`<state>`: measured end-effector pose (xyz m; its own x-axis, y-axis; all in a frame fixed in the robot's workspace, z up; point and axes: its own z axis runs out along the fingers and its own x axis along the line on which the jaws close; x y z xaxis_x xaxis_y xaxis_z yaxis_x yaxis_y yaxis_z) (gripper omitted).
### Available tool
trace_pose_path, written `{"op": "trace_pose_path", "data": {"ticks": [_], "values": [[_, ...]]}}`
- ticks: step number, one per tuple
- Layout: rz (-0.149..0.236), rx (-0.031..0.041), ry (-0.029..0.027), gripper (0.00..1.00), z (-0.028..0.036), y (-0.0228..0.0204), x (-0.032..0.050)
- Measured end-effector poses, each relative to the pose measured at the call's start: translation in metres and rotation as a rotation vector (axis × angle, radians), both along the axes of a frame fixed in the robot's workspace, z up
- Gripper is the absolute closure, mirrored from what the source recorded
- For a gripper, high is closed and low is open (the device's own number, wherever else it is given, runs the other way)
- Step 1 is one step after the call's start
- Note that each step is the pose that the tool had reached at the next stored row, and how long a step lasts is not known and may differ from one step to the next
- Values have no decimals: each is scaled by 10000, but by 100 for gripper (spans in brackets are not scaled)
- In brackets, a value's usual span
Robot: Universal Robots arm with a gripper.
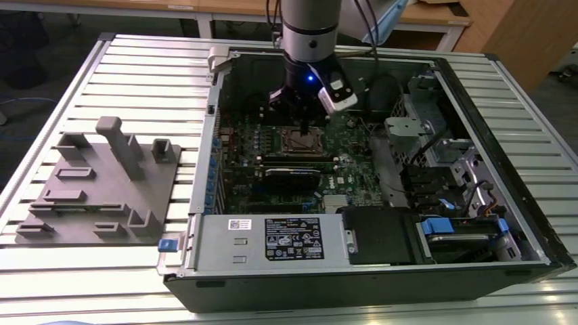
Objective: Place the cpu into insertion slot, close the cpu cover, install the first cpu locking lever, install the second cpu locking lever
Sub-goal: 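Install the second cpu locking lever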
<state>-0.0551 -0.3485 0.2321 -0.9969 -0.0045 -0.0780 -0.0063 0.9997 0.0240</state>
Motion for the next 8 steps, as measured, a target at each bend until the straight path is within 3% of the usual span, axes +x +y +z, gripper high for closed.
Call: {"op": "trace_pose_path", "data": {"ticks": [8], "values": [[0, 34, 1, 89, 0, -168, 0]]}}
